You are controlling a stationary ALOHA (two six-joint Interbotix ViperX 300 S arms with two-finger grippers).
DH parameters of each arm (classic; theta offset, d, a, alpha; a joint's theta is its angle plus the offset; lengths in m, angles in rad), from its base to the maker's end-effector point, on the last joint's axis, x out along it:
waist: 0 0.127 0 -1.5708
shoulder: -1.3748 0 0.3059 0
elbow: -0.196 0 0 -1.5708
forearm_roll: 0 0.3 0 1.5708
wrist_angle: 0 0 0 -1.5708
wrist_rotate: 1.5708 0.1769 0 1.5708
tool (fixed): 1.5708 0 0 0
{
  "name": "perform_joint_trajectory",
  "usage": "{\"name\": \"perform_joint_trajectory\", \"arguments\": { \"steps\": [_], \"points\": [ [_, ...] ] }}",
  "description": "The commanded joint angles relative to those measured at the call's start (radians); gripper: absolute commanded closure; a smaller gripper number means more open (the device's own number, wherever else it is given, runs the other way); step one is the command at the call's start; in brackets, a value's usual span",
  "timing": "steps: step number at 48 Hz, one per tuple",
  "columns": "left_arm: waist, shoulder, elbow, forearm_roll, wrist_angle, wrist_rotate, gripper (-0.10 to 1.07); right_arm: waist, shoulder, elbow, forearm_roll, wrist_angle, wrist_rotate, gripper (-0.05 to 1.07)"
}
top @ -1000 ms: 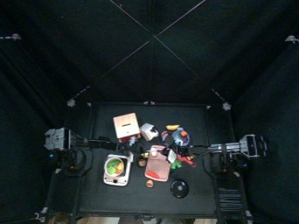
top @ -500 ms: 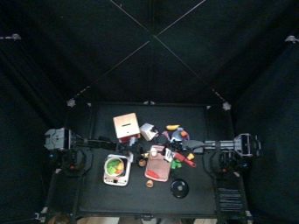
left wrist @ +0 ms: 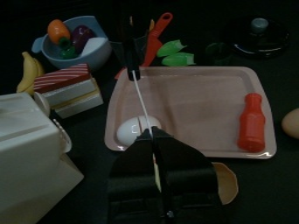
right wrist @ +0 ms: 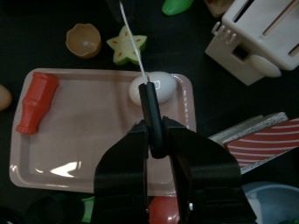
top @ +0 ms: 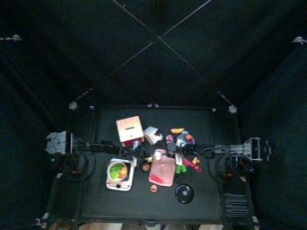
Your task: Cut egg
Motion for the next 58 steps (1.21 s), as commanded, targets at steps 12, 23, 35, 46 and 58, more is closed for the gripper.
{"name": "perform_joint_trajectory", "arguments": {
  "steps": [12,23,35,46,58],
  "points": [
    [-0.015,0.052,-0.008,-0.034,-0.006,0.003,0.97,-0.005,-0.011,0.014,-0.061,-0.044,0.009,0.62],
    [-0.012,0.071,-0.003,-0.034,-0.003,0.005,0.97,-0.009,0.017,0.003,-0.071,-0.044,0.009,0.62],
    [-0.012,0.071,-0.006,-0.04,0.002,-0.003,0.97,-0.008,0.038,-0.005,-0.066,-0.041,0.009,0.62],
    [-0.015,0.057,-0.009,-0.052,0.002,0.005,0.97,-0.005,0.041,-0.006,-0.064,-0.029,0.009,0.62],
    [-0.008,0.074,-0.012,-0.035,0.04,0.006,0.97,-0.006,0.066,-0.012,-0.072,-0.02,0.008,0.62]
  ]
}}
